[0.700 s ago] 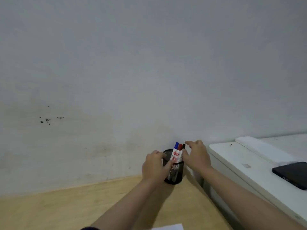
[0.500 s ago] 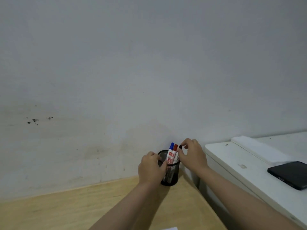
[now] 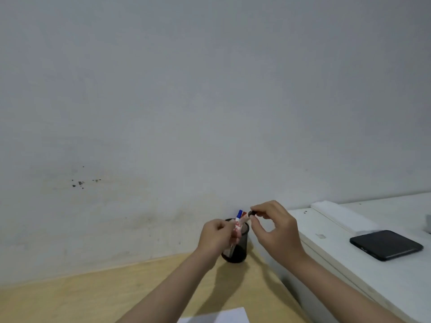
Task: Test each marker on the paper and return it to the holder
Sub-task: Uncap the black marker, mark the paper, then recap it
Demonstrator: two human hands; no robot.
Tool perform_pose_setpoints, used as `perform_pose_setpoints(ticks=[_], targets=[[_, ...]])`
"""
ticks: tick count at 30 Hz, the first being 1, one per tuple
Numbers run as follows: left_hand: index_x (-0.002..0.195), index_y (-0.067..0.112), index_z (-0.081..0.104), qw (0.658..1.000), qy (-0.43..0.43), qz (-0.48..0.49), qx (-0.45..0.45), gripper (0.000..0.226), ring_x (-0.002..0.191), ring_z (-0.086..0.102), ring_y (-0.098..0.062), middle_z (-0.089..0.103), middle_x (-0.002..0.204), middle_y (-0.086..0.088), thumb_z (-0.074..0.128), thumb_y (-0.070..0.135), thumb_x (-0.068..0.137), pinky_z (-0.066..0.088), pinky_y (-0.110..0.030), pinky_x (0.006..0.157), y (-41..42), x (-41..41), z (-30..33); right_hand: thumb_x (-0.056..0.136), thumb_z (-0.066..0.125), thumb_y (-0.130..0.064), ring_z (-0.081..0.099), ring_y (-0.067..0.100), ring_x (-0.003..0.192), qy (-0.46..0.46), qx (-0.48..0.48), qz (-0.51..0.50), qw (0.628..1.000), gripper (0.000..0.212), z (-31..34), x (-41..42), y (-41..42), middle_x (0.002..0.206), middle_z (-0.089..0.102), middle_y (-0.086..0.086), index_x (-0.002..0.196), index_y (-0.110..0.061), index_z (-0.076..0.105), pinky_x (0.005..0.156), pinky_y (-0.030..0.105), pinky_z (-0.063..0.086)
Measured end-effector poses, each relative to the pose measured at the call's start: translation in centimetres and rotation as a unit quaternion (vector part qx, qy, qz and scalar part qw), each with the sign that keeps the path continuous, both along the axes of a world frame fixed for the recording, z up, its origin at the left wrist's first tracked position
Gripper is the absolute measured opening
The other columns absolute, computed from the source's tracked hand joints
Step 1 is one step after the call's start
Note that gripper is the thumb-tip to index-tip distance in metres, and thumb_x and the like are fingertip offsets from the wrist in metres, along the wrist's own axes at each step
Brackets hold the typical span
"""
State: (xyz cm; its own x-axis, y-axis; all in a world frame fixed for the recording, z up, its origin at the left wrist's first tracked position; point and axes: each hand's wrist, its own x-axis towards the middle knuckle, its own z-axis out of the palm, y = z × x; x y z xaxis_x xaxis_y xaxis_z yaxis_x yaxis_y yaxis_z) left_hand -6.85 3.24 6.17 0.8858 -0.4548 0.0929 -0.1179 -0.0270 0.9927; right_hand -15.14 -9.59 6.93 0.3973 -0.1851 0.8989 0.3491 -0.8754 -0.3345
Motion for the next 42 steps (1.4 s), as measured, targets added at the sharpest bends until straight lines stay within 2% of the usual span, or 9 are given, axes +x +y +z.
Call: perform_pose_setpoints(ticks=[6,11,15,19,27,30,34,37,42], targets=[[0.083,0.010,0.063,0.982,0.127,-0.055,-0.132,0.013,0.056,0.064,-0.014,0.070,0.063,-0.002,0.067,0.023,0.083,0.052,-0.031,0.069,4.3,-5.6,3.3,0.072,0.075,0.000,0.061,0.007,0.078,-0.016,-0.017,0.049,0.999,0.018,-0.1,-5.0,5.1,0.081,0.066,0.003,0.087,-0.008,0.070,0.068,0.028,0.052],[0.086,0.013,0.062,0.986,0.066,-0.014,-0.154,0.012,0.072,0.064,-0.022,0.068,0.079,-0.010,0.071,0.010,0.078,0.052,-0.033,0.075,8.6,-8.7,5.7,0.073,0.073,-0.005,0.065,0.011,0.079,-0.008,0.007,0.114,0.993,0.018,1.1,-8.1,8.7,0.085,0.066,0.004,0.091,-0.009,0.071,0.070,0.030,0.055],[0.083,0.014,0.062,0.992,-0.059,-0.011,-0.107,0.013,0.076,0.064,-0.019,0.067,0.084,-0.012,0.072,0.007,0.077,0.053,-0.034,0.077,12.4,-10.6,6.6,0.077,0.073,-0.012,0.065,0.008,0.077,0.008,0.165,0.107,0.980,0.021,2.7,-9.6,11.1,0.087,0.067,0.001,0.097,-0.018,0.070,0.068,0.024,0.055],[0.079,0.006,0.062,0.987,-0.135,-0.025,-0.084,0.011,0.053,0.055,-0.013,0.063,0.067,-0.008,0.071,0.001,0.077,0.044,-0.017,0.048,15.1,-12.3,6.5,0.078,0.073,-0.029,0.053,0.011,0.059,0.095,0.322,0.149,0.930,0.029,4.1,-9.4,13.4,0.068,0.059,-0.001,0.102,-0.015,0.068,0.058,0.024,0.046],[0.079,0.013,0.070,0.973,-0.221,0.054,0.032,0.020,0.071,0.068,-0.017,0.074,0.081,-0.007,0.082,0.012,0.064,0.054,-0.031,0.066,18.6,-13.7,4.6,0.084,0.067,-0.024,0.052,0.021,0.061,0.089,0.344,0.191,0.915,0.013,4.0,-10.2,17.2,0.065,0.060,0.011,0.073,-0.016,0.068,0.064,0.040,0.046],[0.080,0.011,0.073,0.966,-0.238,0.098,0.031,0.014,0.064,0.064,-0.008,0.075,0.077,-0.005,0.079,0.010,0.067,0.048,-0.018,0.060,19.4,-13.7,4.0,0.085,0.066,-0.022,0.055,0.016,0.058,0.104,0.345,0.228,0.904,0.014,3.7,-10.3,18.1,0.066,0.065,0.010,0.074,-0.013,0.068,0.064,0.040,0.049],[0.091,0.008,0.074,0.960,-0.259,0.085,0.061,0.017,0.055,0.057,0.003,0.072,0.073,-0.003,0.073,0.012,0.075,0.040,-0.008,0.054,20.0,-14.2,3.3,0.085,0.066,-0.025,0.054,0.013,0.049,0.149,0.333,0.235,0.901,0.024,2.4,-9.4,19.4,0.053,0.063,-0.001,0.063,-0.015,0.068,0.062,0.039,0.049],[0.090,0.002,0.072,0.970,-0.228,0.068,0.055,0.013,0.060,0.058,-0.014,0.069,0.072,-0.013,0.069,0.005,0.078,0.044,-0.019,0.057,20.8,-13.7,2.8,0.086,0.064,-0.025,0.050,0.015,0.046,0.167,0.311,0.243,0.903,0.029,1.6,-8.7,19.9,0.050,0.057,0.002,0.059,-0.017,0.067,0.059,0.037,0.044],[0.092,-0.008,0.069,0.979,-0.187,-0.006,0.081,0.013,0.051,0.060,-0.006,0.066,0.061,-0.003,0.063,-0.001,0.083,0.052,-0.018,0.060,22.8,-12.5,2.7,0.089,0.060,-0.015,0.057,0.017,0.058,0.185,0.313,0.287,0.886,0.018,0.5,-8.0,20.5,0.058,0.068,-0.004,0.073,-0.013,0.066,0.064,0.036,0.051]])
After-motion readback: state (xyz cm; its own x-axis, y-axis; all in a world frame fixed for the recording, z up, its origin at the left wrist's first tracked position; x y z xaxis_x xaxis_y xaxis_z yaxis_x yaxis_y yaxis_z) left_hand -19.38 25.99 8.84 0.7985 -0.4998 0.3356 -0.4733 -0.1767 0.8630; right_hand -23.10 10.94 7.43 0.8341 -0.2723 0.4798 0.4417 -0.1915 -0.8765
